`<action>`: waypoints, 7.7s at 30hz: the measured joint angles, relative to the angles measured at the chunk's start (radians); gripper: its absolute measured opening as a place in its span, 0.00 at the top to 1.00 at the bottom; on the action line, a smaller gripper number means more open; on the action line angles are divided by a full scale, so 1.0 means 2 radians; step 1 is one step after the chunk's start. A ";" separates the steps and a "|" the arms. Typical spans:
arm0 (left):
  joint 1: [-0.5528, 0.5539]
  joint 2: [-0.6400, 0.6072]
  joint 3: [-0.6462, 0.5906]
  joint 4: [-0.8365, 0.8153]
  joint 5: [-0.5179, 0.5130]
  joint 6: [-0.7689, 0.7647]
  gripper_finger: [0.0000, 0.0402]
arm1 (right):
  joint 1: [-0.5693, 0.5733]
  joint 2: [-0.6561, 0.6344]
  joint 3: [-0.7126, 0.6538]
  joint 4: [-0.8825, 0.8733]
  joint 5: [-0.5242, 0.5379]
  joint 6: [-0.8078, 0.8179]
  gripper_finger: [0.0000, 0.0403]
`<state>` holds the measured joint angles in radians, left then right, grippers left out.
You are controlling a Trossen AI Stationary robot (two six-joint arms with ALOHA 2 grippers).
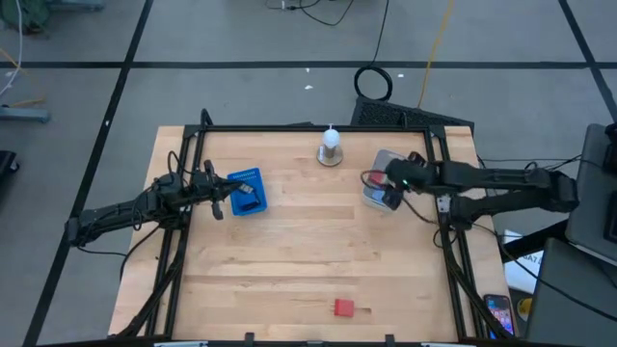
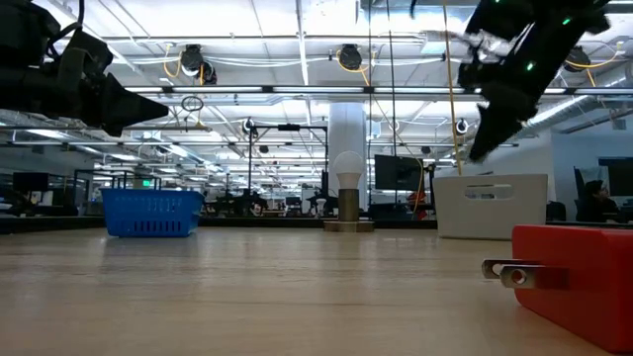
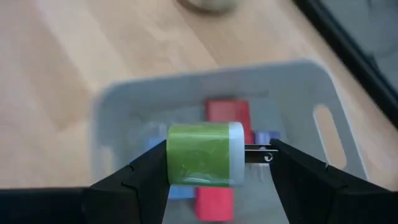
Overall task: Pick & Place Office items
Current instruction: Put the green charger adapter into the gray bin, then put the red charger adapter into the gray bin
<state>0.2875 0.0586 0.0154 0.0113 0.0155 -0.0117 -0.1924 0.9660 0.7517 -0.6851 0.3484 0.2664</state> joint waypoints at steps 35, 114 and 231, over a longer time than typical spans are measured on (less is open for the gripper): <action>0.000 0.000 0.000 0.000 0.000 0.004 0.95 | -0.135 0.165 0.000 0.035 -0.083 -0.085 0.22; 0.000 0.000 0.000 0.000 0.000 -0.022 0.95 | 0.177 -0.147 -0.209 0.427 -0.156 -0.049 1.00; 0.000 0.000 0.000 -0.001 -0.009 -0.026 0.95 | 0.385 0.457 0.250 0.178 -0.124 0.114 0.23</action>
<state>0.2878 0.0586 0.0154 0.0086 -0.0021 -0.0635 0.5781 1.8804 1.2517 -0.3286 0.1012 0.4949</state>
